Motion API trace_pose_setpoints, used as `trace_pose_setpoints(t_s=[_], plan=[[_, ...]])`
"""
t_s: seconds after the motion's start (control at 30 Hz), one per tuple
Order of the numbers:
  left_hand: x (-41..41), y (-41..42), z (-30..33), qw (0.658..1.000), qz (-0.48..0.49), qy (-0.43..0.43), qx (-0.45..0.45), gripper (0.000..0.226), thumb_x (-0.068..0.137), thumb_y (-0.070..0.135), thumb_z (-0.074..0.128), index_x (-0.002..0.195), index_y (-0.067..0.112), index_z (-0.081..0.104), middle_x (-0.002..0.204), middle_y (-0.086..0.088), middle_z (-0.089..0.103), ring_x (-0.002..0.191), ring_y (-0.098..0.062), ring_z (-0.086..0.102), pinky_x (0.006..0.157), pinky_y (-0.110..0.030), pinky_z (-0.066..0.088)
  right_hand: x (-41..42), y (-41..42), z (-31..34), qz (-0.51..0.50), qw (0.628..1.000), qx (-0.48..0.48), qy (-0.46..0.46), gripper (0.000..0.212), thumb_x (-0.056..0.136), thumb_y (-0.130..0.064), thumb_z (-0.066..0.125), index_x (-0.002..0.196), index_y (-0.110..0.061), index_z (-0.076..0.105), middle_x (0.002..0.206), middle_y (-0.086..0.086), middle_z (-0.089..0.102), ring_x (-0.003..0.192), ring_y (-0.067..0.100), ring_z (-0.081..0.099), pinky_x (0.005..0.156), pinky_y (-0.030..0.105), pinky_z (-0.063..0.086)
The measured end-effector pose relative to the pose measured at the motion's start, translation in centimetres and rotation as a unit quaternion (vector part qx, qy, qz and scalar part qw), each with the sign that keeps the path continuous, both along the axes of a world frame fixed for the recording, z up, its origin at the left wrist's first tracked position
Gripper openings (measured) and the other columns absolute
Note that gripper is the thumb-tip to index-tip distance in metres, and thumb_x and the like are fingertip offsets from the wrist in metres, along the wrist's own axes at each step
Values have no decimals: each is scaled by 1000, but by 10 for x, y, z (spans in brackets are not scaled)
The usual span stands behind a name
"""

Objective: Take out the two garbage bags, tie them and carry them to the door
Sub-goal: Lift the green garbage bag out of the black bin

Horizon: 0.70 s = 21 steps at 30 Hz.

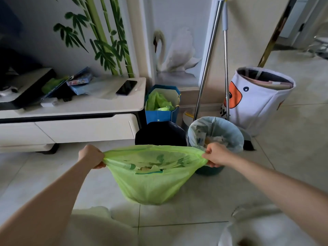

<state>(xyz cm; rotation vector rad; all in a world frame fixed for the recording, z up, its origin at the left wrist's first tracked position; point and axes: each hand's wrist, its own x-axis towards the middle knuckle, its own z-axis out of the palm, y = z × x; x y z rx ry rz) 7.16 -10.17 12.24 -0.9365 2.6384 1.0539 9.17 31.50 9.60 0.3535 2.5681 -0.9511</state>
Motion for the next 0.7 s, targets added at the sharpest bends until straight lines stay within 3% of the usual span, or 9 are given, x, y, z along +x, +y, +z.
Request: trace_pose_setpoints(t_s=[0.13, 0.27, 0.37, 0.5, 0.63, 0.7], plan=[[-10, -3, -6, 999, 29, -22, 11, 13, 85, -1, 58, 79, -4, 68, 64, -23, 70, 35, -22, 59, 36, -28, 52, -6, 1, -15, -56, 997, -43, -13, 16, 87, -18, 64, 73, -10, 63, 53, 2, 67, 37, 8, 60, 39, 19, 48], [-19, -14, -6, 996, 78, -18, 40, 12, 77, 3, 67, 73, -8, 67, 65, -23, 68, 51, -26, 59, 62, -36, 56, -20, 11, -4, -128, 978, -163, -26, 16, 85, -10, 66, 71, -4, 64, 42, 1, 58, 32, 9, 51, 38, 18, 42], [-20, -19, -8, 993, 96, -11, 68, 13, 79, 4, 69, 74, -7, 65, 65, -21, 65, 49, -25, 57, 48, -29, 53, -23, 17, 4, -162, 966, -200, -21, 13, 84, -8, 68, 73, -1, 65, 45, 4, 60, 35, 10, 50, 39, 20, 44], [-26, -4, -13, 989, 90, -29, 113, 6, 82, -6, 63, 85, -11, 62, 68, -23, 65, 46, -26, 62, 53, -36, 57, -18, 12, 0, -164, 963, -213, -35, 7, 87, -7, 64, 86, 0, 64, 66, 12, 67, 54, 18, 63, 53, 27, 55], [-37, 15, -17, 991, 51, -26, 118, 12, 81, -8, 60, 92, -9, 62, 84, -23, 68, 44, -23, 64, 51, -32, 56, -14, 11, -5, -152, 959, -237, -29, 4, 88, -6, 63, 91, -8, 61, 83, 15, 73, 74, 22, 73, 67, 31, 60], [-41, 24, -20, 996, 28, -25, 80, 14, 82, -4, 59, 93, -8, 63, 92, -23, 69, 58, -28, 67, 54, -30, 57, -12, 14, -3, -147, 953, -262, -29, 10, 88, -8, 63, 98, -9, 60, 87, 15, 73, 78, 22, 73, 67, 30, 59]])
